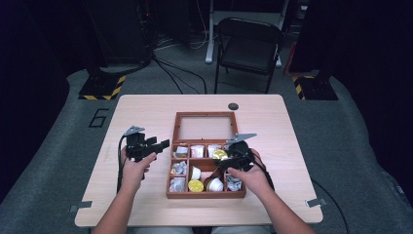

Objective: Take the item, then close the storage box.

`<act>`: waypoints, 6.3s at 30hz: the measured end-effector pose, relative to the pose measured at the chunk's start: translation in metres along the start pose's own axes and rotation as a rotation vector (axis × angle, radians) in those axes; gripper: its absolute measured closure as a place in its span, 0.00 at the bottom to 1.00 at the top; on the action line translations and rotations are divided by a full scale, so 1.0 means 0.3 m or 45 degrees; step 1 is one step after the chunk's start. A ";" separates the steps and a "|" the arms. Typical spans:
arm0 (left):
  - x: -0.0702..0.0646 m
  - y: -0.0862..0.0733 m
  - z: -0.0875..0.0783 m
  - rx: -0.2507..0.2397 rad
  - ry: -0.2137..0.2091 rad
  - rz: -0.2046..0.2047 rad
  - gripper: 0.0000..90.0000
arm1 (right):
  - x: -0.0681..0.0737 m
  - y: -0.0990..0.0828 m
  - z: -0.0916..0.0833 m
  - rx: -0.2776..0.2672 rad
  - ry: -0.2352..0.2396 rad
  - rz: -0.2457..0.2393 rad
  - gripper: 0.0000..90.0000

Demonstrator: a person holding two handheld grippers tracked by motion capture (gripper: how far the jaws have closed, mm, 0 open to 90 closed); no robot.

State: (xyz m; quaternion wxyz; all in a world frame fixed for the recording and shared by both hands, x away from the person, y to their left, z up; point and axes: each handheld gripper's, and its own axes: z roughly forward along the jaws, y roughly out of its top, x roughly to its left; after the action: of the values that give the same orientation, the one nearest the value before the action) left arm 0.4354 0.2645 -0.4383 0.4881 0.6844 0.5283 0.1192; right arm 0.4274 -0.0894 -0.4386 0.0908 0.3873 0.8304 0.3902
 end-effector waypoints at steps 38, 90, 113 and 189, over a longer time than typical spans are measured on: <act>0.005 0.016 0.021 -0.003 -0.008 -0.017 0.36 | -0.365 -0.140 -0.169 -0.059 -0.380 0.288 0.41; 0.019 0.011 0.025 0.004 -0.007 -0.036 0.36 | -0.539 -0.272 -0.149 0.021 -0.597 0.450 0.41; 0.020 0.011 0.026 0.008 -0.009 -0.042 0.36 | -0.518 -0.254 -0.179 -0.030 -0.628 0.445 0.35; 0.010 0.178 0.140 0.104 -0.006 0.081 0.42 | -0.311 0.082 -0.148 -0.117 -0.188 0.192 0.44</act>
State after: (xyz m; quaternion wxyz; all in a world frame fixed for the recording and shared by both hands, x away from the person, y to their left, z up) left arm 0.4976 0.2460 -0.4177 0.4572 0.7204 0.5096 0.1113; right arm 0.4852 -0.1720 -0.4048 0.1398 0.4719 0.7712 0.4037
